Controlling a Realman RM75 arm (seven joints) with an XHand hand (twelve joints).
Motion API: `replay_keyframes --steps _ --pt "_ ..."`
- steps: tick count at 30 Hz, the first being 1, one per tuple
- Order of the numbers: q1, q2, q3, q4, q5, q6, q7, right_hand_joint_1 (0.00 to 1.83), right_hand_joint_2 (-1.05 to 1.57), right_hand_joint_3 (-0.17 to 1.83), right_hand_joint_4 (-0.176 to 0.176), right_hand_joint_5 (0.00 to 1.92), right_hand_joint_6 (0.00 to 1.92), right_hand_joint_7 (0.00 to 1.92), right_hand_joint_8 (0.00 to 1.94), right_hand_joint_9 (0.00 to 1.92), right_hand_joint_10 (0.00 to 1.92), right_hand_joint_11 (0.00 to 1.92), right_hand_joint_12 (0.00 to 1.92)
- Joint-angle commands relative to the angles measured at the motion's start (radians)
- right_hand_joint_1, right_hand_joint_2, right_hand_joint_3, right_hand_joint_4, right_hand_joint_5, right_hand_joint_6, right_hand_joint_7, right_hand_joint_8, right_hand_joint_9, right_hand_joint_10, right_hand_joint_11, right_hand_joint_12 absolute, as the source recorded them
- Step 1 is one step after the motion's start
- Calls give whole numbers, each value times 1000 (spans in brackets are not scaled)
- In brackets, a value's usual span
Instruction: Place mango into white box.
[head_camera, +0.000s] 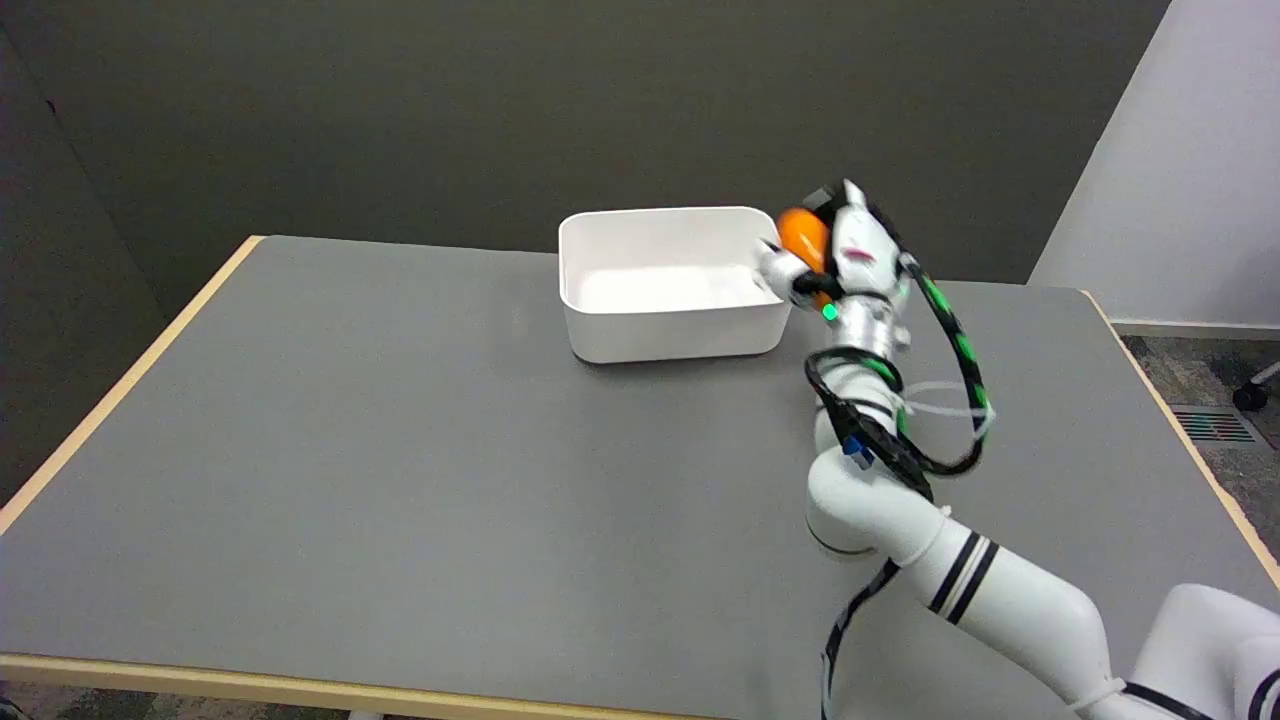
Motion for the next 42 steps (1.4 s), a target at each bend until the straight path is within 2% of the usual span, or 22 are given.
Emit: replay_keyframes --steps 1,5,13,16,18,23,35,39,40,41,42 --pt "263 -15 -82 11 -198 -547 496 1131 1194 355 -176 528 1678 594 1712 841 1921 984 1921" --pt "362 -42 -93 196 -200 -594 505 1134 1183 363 -176 541 1660 605 1698 875 1921 958 1921" --pt "631 -148 -185 828 -207 -595 509 1138 1177 365 -176 548 1652 613 1687 864 1919 947 1921" --pt "687 -180 -215 988 -207 -582 511 1136 1183 361 -176 540 1662 607 1696 849 1919 897 1921" --pt "683 -181 -217 1023 -207 -559 511 1125 1205 342 -176 521 1682 587 1719 846 1921 780 1921" --pt "640 -167 -209 987 -199 -496 511 1110 1240 310 -176 489 1715 555 1755 815 1921 606 1921" --pt "565 -162 -215 944 -199 -506 510 1105 1246 308 -176 483 1722 546 1764 799 1921 560 1921" --pt "505 -131 -212 847 -202 -539 504 1091 1287 249 -176 463 1739 529 1776 759 1921 573 1921" --pt "488 -120 -206 813 -203 -549 504 979 1090 472 -124 391 1319 498 1397 640 1631 478 1786" --pt "479 -114 -204 794 -202 -551 504 841 829 770 -57 303 779 463 911 496 1260 355 1614" --pt "472 -111 -201 780 -203 -552 504 721 686 932 -20 240 489 398 613 369 993 243 1456"
